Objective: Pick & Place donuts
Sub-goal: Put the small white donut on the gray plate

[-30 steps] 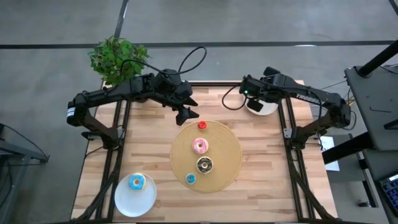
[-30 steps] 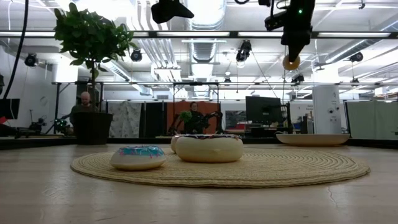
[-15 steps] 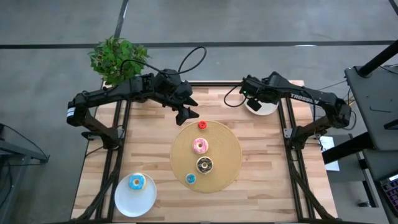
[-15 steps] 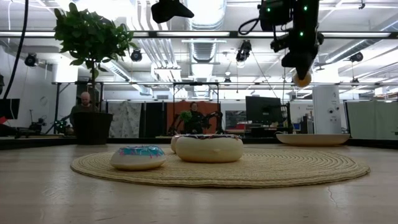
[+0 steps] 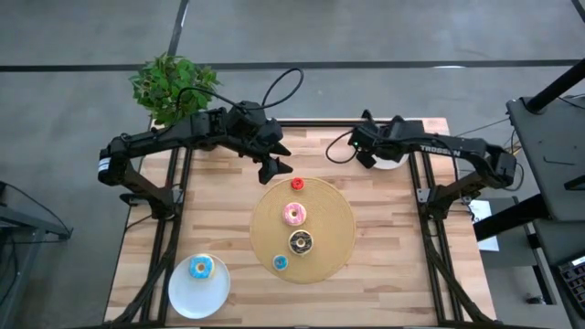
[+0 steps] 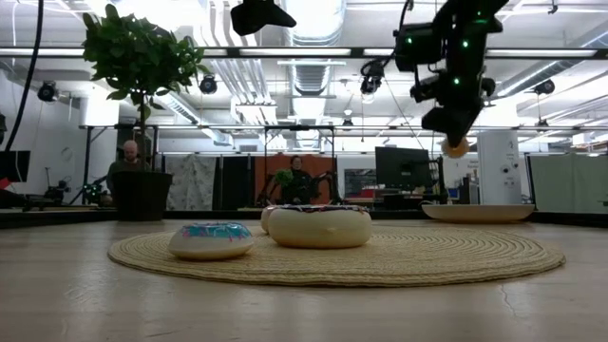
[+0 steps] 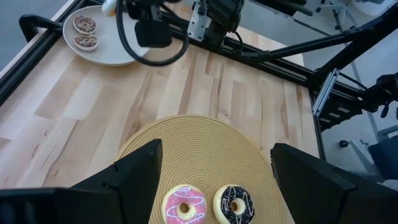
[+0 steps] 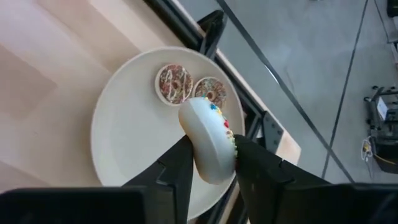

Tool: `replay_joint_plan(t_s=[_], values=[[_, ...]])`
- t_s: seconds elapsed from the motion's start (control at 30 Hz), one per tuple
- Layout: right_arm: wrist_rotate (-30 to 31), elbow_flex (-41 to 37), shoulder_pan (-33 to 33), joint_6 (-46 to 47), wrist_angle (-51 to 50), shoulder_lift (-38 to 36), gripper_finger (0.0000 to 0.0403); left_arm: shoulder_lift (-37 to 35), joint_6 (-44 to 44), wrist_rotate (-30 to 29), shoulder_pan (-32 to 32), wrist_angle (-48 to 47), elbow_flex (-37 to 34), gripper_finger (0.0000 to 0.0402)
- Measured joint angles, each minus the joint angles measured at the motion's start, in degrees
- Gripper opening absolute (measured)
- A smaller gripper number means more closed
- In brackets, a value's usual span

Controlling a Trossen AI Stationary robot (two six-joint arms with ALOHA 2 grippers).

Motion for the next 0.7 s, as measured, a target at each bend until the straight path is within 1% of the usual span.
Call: replay_joint_plan(t_s=[0.37,0.7], values=[[0.02,-10.26,-0.04,-1.54,10.28,0.06,0.0111,-0.02,-2.77,0.07,0.00,-0.01,0.00,0.0271],[0.02,-15.23,-0.04,-6.39,18.85,0.07,0.0100,-0.02,-3.34,0.35,-0.02,0.00,0.00,0.0271]])
